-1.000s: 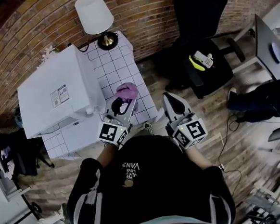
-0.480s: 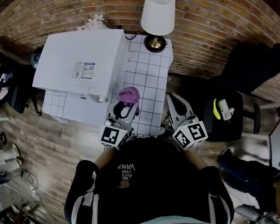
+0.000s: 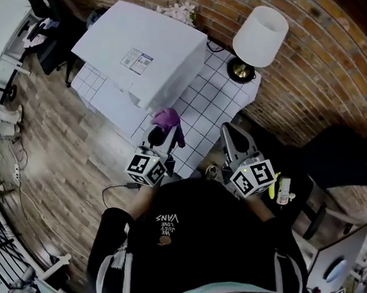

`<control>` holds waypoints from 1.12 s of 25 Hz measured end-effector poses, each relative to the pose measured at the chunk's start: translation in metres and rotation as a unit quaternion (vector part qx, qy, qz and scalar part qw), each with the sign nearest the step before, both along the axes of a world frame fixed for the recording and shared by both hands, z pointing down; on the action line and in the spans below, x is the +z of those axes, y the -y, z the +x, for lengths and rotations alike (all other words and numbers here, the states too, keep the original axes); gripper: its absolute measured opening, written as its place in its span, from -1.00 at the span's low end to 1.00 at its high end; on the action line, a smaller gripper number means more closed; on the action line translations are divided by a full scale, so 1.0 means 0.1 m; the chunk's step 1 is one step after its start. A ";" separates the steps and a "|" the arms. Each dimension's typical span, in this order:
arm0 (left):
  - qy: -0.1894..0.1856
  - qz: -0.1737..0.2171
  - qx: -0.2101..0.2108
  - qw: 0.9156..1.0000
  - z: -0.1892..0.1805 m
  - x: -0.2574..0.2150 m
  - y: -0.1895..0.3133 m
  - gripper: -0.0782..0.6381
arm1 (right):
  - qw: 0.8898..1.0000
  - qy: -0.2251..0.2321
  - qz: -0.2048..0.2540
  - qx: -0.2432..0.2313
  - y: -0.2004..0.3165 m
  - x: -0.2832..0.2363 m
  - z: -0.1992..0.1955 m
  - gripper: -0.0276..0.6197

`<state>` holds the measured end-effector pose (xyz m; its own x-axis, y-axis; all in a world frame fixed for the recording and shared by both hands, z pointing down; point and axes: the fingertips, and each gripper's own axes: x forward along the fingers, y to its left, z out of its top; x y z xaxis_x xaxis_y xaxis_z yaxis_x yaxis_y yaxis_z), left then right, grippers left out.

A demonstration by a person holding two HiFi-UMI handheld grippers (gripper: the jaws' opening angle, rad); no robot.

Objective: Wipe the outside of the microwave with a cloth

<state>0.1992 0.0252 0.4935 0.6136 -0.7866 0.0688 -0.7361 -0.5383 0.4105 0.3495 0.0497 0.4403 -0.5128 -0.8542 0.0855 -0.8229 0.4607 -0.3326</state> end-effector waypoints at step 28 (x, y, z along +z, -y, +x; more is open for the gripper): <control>-0.329 -0.185 -0.053 0.925 0.64 0.06 1.43 -0.39 | 0.999 0.034 -0.003 0.017 0.03 0.10 0.52 -0.90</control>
<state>0.2635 -0.1175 0.4999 0.5395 -0.8419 -0.0160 -0.3024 -0.2115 0.9294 0.4020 0.0470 0.4500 -0.4884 -0.8708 0.0564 -0.8136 0.4311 -0.3901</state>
